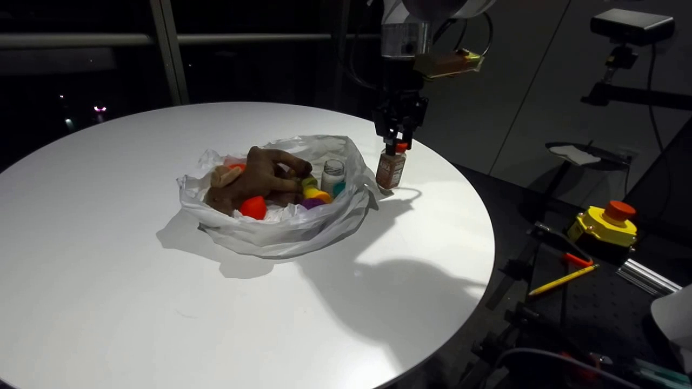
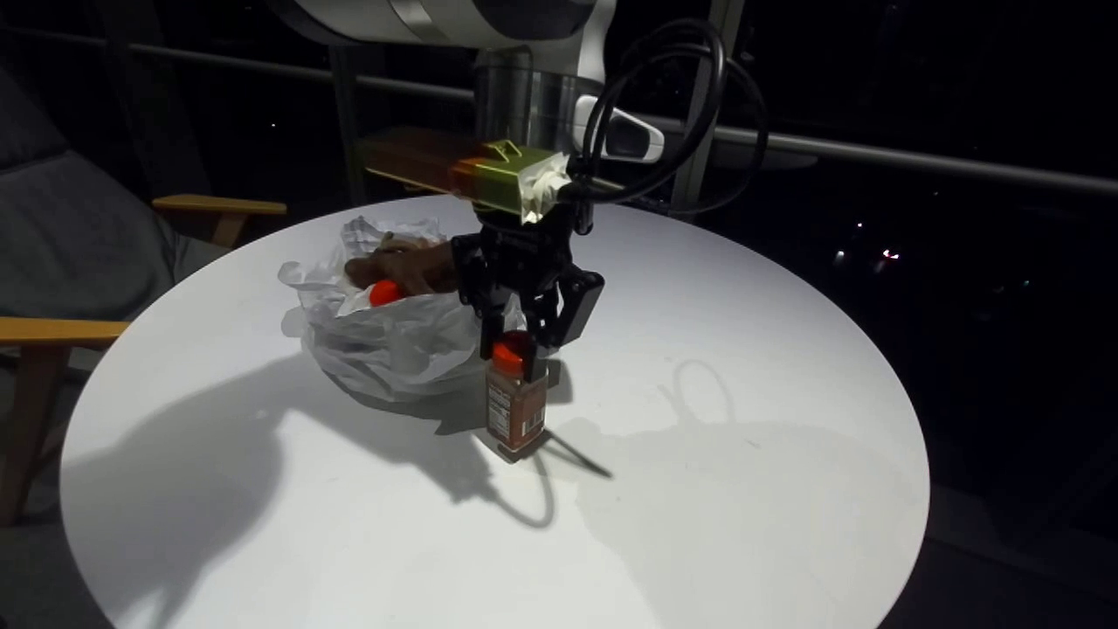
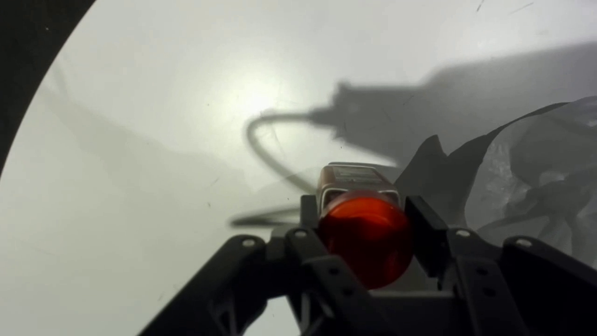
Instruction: Pick the object in the plastic bag and put them on the table
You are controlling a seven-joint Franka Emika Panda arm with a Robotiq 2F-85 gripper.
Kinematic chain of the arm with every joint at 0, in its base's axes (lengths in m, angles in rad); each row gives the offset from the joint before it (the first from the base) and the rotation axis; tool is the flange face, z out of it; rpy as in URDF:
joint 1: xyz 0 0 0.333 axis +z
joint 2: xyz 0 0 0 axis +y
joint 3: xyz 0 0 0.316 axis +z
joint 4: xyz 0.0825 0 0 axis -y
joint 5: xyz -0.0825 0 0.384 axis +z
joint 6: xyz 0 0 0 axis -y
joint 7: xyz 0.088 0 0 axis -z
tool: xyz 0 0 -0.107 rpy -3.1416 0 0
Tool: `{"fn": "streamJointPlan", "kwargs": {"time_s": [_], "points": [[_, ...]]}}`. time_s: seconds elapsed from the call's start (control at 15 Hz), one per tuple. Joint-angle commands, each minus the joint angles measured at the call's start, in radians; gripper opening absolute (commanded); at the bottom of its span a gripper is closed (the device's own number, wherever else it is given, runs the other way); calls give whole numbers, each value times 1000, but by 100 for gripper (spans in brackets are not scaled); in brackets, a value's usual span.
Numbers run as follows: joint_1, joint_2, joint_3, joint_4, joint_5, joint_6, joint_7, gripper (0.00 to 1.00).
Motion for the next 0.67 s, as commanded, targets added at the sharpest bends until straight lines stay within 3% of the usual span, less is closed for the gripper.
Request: {"fn": "streamJointPlan", "kwargs": {"time_s": [0.0, 0.13, 0.2, 0.27, 0.4, 0.6], "points": [[-8, 22, -8, 40, 41, -18, -39, 45], [-8, 26, -13, 40, 38, -19, -40, 68], [-7, 27, -16, 40, 33, -21, -37, 70], [-5, 22, -20, 35, 26, -18, -27, 84], [3, -6, -27, 15, 15, -3, -10, 99], [36, -110, -14, -54, -7, 31, 15, 100]]}}
